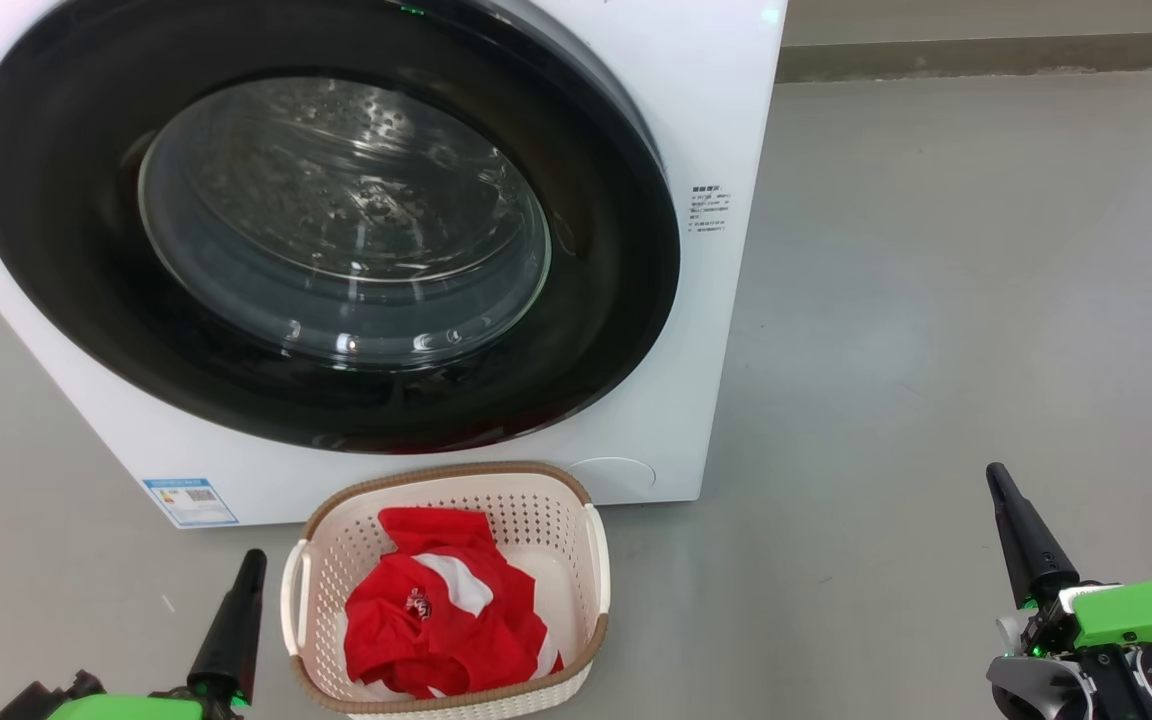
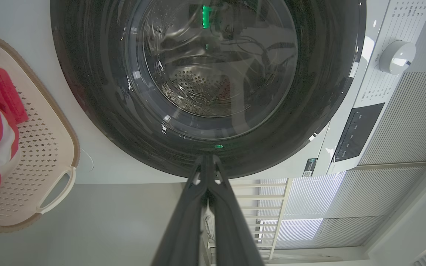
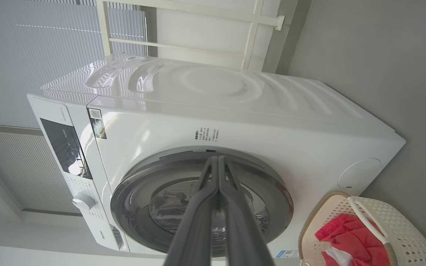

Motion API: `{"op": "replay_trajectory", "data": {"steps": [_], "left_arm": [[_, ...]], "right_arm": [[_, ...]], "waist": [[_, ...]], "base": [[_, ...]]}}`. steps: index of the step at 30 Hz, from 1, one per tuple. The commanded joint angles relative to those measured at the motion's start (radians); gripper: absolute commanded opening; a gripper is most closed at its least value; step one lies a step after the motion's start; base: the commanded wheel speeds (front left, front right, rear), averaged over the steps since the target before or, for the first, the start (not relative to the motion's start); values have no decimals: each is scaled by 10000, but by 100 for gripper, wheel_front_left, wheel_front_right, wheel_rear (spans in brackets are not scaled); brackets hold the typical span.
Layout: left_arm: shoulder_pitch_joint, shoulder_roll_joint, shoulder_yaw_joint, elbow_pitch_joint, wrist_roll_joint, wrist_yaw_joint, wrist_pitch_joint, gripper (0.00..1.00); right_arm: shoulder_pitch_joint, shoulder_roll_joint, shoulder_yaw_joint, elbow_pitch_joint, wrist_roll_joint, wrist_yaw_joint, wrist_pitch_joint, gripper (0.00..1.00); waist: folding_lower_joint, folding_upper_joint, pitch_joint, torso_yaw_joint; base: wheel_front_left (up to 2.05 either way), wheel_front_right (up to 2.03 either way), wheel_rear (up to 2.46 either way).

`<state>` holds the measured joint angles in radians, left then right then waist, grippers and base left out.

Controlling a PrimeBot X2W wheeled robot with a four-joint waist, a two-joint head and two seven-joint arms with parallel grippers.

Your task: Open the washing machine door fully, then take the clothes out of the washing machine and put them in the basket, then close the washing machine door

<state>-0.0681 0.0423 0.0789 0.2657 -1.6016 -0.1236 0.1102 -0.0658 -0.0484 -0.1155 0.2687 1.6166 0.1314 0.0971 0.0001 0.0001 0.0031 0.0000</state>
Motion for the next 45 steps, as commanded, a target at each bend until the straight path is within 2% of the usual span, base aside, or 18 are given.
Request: {"op": "replay_trajectory", "data": {"steps": [1, 45], "left_arm": [[-401, 80, 360, -202, -60, -71, 40, 0], [-400, 80, 355, -204, -65, -71, 36, 0]], "right_arm": [[-407, -129, 166, -248, 44, -7, 41, 0], [-414, -77, 92, -244, -18, -7, 101, 0]], "waist": [[0, -1, -1, 0], [0, -1, 0, 0]], "base": [[0, 0, 0], [0, 0, 0]]}}
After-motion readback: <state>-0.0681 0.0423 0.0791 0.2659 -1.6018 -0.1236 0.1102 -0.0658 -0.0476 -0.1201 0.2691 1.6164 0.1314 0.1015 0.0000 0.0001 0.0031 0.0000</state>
